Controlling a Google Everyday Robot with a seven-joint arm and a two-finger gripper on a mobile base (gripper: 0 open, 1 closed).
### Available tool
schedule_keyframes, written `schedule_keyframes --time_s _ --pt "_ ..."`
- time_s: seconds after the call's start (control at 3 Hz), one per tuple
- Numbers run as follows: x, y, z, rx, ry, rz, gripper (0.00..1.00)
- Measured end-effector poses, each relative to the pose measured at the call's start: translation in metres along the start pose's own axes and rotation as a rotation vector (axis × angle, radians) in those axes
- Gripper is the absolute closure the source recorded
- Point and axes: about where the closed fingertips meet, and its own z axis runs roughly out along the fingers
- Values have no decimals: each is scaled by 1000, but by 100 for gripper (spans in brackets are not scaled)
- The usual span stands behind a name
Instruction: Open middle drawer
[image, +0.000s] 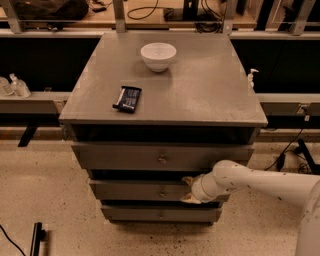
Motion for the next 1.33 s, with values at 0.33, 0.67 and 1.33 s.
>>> schedule_keyframes --time_s 0.33,0.67,1.33 --pt "0 1 1 -2 -1 0 87" --pt "-2 0 -2 -2 -1 0 100" --pt "-3 1 -2 -5 -2 -1 62"
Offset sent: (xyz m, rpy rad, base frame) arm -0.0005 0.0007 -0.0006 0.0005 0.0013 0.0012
